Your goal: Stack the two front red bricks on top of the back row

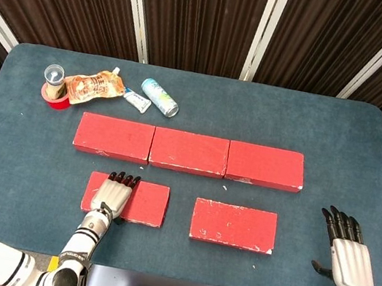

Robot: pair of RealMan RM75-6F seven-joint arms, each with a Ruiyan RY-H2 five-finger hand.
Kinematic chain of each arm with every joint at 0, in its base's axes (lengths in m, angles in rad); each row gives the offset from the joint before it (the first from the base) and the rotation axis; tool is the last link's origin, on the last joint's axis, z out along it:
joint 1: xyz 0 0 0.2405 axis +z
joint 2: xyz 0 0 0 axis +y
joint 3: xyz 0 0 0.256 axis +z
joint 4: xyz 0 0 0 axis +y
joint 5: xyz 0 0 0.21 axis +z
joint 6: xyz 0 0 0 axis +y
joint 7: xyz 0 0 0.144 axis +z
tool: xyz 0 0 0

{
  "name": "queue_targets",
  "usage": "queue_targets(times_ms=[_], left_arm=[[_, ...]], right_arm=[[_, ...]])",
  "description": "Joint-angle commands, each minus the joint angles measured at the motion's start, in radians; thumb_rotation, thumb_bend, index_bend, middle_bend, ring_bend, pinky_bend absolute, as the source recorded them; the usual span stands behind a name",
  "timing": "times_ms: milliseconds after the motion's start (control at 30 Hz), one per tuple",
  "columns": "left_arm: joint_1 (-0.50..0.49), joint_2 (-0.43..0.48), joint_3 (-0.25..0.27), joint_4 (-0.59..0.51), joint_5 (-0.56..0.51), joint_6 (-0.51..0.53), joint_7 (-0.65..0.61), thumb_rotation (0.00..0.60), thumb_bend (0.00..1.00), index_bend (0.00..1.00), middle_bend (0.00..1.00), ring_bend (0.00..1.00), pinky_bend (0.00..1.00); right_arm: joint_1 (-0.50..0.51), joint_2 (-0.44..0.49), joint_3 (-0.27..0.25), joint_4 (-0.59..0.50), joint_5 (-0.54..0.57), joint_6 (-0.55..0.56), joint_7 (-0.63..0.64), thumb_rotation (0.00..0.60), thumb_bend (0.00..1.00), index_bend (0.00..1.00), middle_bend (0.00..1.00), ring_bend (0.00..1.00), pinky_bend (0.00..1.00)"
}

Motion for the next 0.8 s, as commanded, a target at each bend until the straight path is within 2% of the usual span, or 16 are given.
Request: queue_targets(times_ms=[33,200,367,467,567,700,800], left_arm=[[0.000,0.008,0.003,-0.008,0.003,0.007,0.004,0.600,0.27,0.00,0.14,0.00,0.11],[0.002,0.059,0.007,-0.071,0.005,0.041,0.026,0.600,0.27,0.00,0.13,0.00,0.10],[-0.003,0.146,-0.013,-0.172,-0.002,0.098,0.055,0.600,0.27,0.00,0.13,0.00,0.10],[-0.007,0.201,-0.046,-0.223,-0.002,0.123,0.051,0.600,0.27,0.00,0.13,0.00,0.10],[-0.026,0.238,-0.094,-0.225,-0.020,0.111,0.048,0.600,0.27,0.00,0.13,0.00,0.09],[-0.089,0.254,-0.183,-0.170,-0.122,0.054,0.071,0.600,0.28,0.00,0.13,0.00,0.09],[-0.152,0.241,-0.231,-0.101,-0.189,0.032,0.113,0.600,0.28,0.00,0.13,0.00,0.09]], right_arm=[[0.000,0.000,0.000,0.000,-0.001,0.001,0.000,0.600,0.00,0.15,0.12,0.04,0.00],[-0.001,-0.001,0.001,0.001,0.001,0.003,0.004,0.600,0.00,0.15,0.12,0.04,0.00],[-0.001,-0.001,0.002,0.002,0.004,0.003,0.003,0.600,0.00,0.15,0.12,0.04,0.00],[0.000,-0.002,0.003,0.002,0.008,-0.001,0.004,0.600,0.00,0.15,0.12,0.04,0.00],[0.004,-0.002,0.003,0.005,0.013,-0.010,0.005,0.600,0.00,0.15,0.12,0.04,0.00],[0.010,-0.003,0.004,0.009,0.019,-0.022,0.004,0.600,0.00,0.15,0.12,0.04,0.00],[0.012,-0.003,0.001,0.009,0.014,-0.024,0.004,0.600,0.00,0.15,0.12,0.04,0.00]])
